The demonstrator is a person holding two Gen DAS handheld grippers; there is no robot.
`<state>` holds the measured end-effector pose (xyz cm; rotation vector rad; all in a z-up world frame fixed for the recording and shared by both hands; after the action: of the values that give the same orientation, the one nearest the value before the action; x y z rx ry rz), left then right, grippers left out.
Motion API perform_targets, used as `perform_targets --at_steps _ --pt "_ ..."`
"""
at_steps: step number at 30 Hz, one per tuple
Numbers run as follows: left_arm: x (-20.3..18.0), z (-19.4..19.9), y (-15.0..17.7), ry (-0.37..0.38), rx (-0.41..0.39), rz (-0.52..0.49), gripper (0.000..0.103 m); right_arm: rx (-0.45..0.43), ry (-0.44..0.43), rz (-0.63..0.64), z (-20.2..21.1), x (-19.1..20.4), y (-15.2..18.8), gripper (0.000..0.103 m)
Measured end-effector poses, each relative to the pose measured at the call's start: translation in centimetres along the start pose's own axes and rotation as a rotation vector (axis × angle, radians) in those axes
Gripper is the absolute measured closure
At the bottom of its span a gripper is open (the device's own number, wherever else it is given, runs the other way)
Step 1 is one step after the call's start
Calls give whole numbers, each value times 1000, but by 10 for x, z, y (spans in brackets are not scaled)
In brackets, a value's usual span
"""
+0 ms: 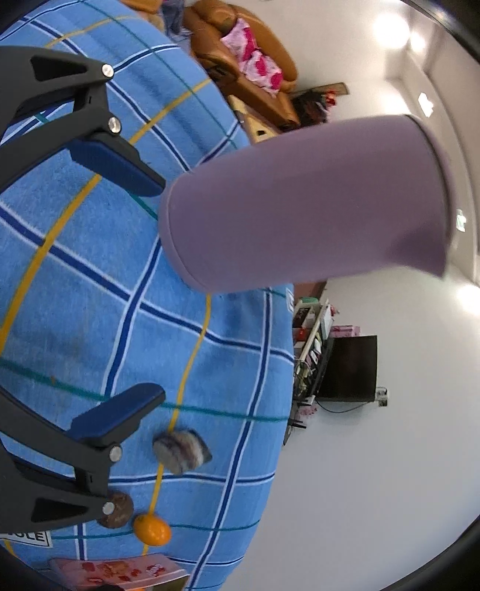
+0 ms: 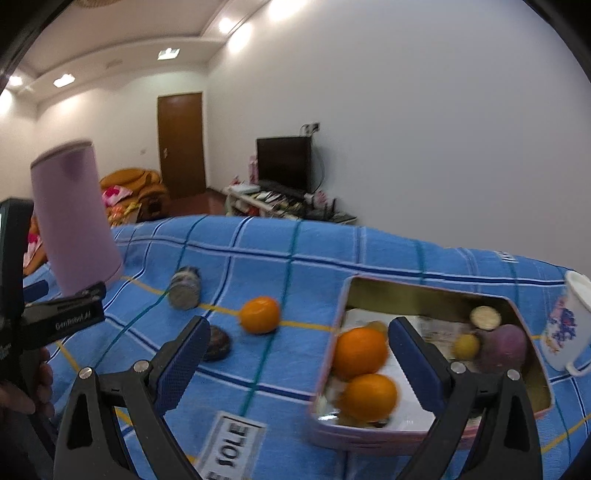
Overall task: Organize fruits
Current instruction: 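Move both tools back over the cloth toward the dark brown round fruit, then grasp the dark brown round fruit with the right tool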
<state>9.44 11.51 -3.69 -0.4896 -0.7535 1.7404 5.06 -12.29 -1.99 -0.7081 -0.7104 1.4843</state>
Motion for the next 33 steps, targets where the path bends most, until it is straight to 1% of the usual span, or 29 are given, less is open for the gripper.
perform_targets --at_steps 3,6,8,9,14,17,20,22,24,26,28,31,33 --pt "10 -6 0 -8 25 26 0 39 -31 31 -9 18 -1 10" --pt "16 -8 -1 -32 32 29 0 97 -54 71 -23 35 -1 19" --pt "20 -9 -1 -47 36 34 0 138 -79 63 -32 41 -2 26" --pt "22 -10 -1 -50 38 40 0 162 -94 50 -38 43 -2 27" --pt "21 -10 0 -32 52 30 0 236 -128 36 -58 55 -4 29" --pt "22 -8 -1 -18 59 25 0 255 -148 34 -62 60 -4 29" --pt "31 -6 -4 -17 57 54 0 280 -151 28 -68 62 -4 29" --pt "40 -5 -6 -39 49 73 0 297 -146 27 -72 63 -3 30" --pt "46 -5 -8 -58 43 87 0 318 -151 22 -78 65 -3 35" --pt "51 -5 -9 -57 44 99 0 354 -149 24 -85 68 -2 41" --pt "57 -6 -10 -46 50 115 0 376 -144 28 -90 71 -2 43" --pt "67 -6 -12 -43 52 141 0 378 -141 36 -92 74 -3 46" --pt "76 -7 -13 -42 53 165 0 375 -134 39 -92 74 -2 56"
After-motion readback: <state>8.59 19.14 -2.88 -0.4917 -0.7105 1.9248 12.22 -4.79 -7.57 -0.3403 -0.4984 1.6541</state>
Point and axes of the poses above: each gripper's, at about its wrist camera, not at the fingertips, and z roughly against the way its jaws point, x to its left, y to its underside, the point moved 3 cm from there along -z, roughly the way its jaws point, and after that the axes turned 8 degrees about x, right-handed, at the moved point
